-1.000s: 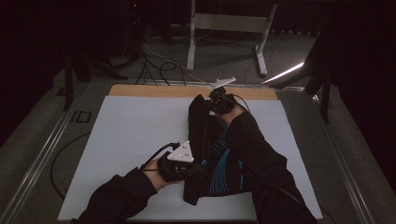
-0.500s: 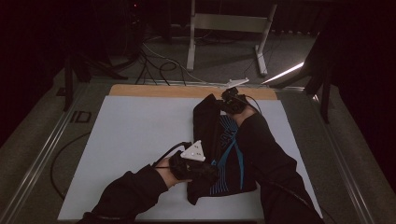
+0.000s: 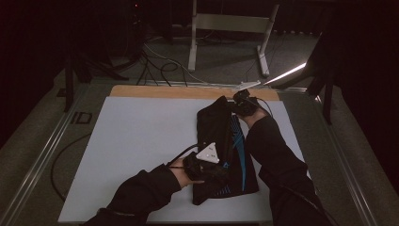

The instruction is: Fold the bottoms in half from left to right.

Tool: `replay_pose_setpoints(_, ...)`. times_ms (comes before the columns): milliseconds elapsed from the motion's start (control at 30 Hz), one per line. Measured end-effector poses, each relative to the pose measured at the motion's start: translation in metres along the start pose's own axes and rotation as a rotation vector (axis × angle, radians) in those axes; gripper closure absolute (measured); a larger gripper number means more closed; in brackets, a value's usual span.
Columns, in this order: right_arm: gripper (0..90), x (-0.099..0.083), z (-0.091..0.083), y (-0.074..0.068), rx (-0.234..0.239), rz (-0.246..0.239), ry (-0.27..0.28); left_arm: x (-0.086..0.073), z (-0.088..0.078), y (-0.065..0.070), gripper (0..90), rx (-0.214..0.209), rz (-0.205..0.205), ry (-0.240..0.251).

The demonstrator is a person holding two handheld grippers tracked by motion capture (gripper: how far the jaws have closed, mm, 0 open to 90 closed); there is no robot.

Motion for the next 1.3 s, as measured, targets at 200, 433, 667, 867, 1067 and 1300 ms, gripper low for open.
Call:
replay_pose_setpoints(200, 88.9, -0.012, 0.003, 0.008, -0.013, 0.018, -0.008, 0.001, 0.017, -0.002, 85.3, -0.023, -0.002, -0.016)
replay_pose_setpoints(433, 88.9, -0.023, 0.007, 0.017, -0.03, 0.031, -0.018, -0.004, 0.033, -0.005, 85.2, -0.02, 0.0, -0.027)
replay_pose_setpoints(667, 88.9, -0.034, 0.017, 0.019, -0.027, 0.045, -0.034, -0.009, 0.049, -0.005, 85.2, -0.022, -0.003, -0.041)
replay_pose_setpoints(867, 88.8, -0.046, 0.026, 0.019, -0.043, 0.035, -0.064, -0.01, 0.056, -0.004, 85.1, -0.029, -0.005, -0.044)
replay_pose_setpoints(1067, 88.8, -0.059, 0.039, 0.023, -0.047, 0.056, -0.085, -0.012, 0.069, -0.005, 84.9, -0.038, -0.023, -0.039)
replay_pose_setpoints(1300, 88.6, -0.064, 0.047, 0.025, -0.063, 0.054, -0.1, -0.013, 0.076, -0.008, 83.8, -0.042, -0.044, -0.037)
Point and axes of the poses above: each handheld gripper's, and its own axes: z roughly forward along the jaws, x roughly out of its top, y roughly to its right, the point moved 7 cm from there along z, roughly forward along the jaws
